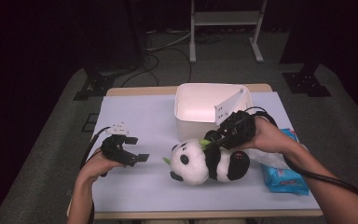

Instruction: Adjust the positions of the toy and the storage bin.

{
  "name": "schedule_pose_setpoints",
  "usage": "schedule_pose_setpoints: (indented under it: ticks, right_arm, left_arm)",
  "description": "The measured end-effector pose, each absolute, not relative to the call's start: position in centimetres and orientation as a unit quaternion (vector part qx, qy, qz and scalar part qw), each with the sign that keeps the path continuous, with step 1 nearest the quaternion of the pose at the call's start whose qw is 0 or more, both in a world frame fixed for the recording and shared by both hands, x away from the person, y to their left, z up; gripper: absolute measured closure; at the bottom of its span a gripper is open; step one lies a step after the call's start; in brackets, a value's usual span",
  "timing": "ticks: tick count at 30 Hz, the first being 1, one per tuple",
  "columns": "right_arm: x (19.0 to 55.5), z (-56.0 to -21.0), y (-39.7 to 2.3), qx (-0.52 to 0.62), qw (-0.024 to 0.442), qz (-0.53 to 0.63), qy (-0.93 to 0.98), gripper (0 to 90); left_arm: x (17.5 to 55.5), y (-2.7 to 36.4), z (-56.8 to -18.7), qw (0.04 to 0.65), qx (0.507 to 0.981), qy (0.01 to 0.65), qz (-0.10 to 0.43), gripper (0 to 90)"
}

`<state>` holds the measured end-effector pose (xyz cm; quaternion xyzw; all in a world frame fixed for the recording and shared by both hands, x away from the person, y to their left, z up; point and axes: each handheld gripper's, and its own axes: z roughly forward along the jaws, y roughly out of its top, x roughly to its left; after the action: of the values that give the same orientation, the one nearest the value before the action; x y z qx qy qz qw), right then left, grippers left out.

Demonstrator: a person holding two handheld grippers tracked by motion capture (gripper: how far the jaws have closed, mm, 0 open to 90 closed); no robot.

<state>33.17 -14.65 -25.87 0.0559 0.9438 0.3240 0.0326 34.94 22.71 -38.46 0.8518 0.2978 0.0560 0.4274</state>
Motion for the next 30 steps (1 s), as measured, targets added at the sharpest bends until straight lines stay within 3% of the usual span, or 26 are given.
schedule_pose_setpoints:
  ticks: [13,30]
  right_arm:
    - [32.8,-20.8,-15.5,0.061,0.068,0.321,0.942,74.3]
    - [35.6,-15.3,-16.0,0.075,0.115,0.322,0.937,74.5]
  left_arm:
    - [35.0,23.0,-38.5,0.434,0.848,0.301,0.050,8.4]
    - [35.2,23.8,-39.1,0.437,0.842,0.314,0.044,8.4]
